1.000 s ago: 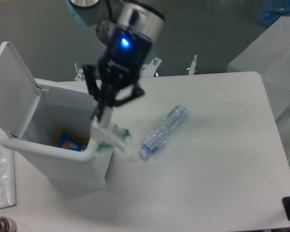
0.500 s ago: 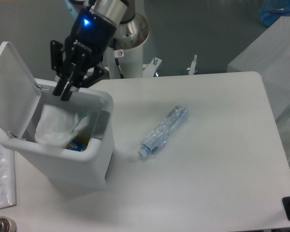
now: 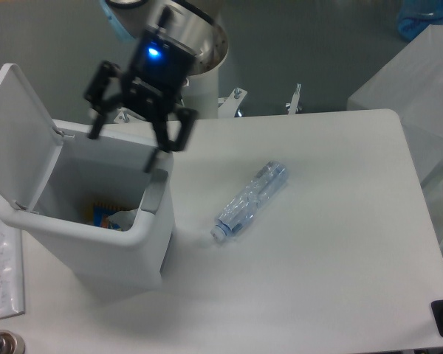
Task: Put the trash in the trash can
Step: 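Move the open gripper over the clear plastic water bottle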
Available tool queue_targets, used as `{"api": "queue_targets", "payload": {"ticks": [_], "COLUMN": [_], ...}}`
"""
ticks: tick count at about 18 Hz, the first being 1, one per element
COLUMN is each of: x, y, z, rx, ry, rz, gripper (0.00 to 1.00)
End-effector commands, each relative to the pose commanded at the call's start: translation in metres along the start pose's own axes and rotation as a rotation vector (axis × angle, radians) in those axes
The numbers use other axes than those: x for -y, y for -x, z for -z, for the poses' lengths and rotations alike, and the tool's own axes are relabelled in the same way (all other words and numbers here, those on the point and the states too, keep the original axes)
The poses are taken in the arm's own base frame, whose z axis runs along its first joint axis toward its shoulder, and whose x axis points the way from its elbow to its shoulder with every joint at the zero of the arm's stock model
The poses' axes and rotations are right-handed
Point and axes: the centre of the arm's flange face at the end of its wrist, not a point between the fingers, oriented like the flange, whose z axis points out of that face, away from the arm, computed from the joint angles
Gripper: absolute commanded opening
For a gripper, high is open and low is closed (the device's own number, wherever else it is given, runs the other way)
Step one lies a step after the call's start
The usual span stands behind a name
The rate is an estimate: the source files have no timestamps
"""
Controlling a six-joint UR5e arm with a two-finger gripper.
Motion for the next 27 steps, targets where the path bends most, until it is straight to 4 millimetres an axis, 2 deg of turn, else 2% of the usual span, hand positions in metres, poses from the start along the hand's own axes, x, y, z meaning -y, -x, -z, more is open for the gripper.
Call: {"api": "queue_targets", "payload": {"ticks": [4, 5, 7, 10, 14, 16, 19, 21, 25, 27], "x": [-0.032, -0.039, -0.054, -0.075, -0.114, -0.128, -0.14, -0.146, -0.159, -0.169], "y": [0.092, 0.106, 0.128, 0.144, 0.141, 0.128, 0.11, 0.1, 0.069, 0.059], "z": [-0.011, -0.021, -0.037, -0.055, -0.079, -0.094, -0.12, -0.137, -0.173, -0.185], "rx": [0.047, 0.048, 0.072, 0.089, 0.053, 0.02, -0.034, -0.048, -0.084, -0.102], "ry": [0.033, 0.052, 0.111, 0.183, 0.334, 0.438, 0.578, 0.637, 0.754, 0.786], "rz": [0.018, 0.021, 0.014, 0.013, 0.005, -0.021, -0.053, -0.066, -0.116, -0.123], "gripper": [1.0, 1.0, 1.0, 1.0, 1.0, 1.0, 1.0, 1.0, 1.0, 1.0]}}
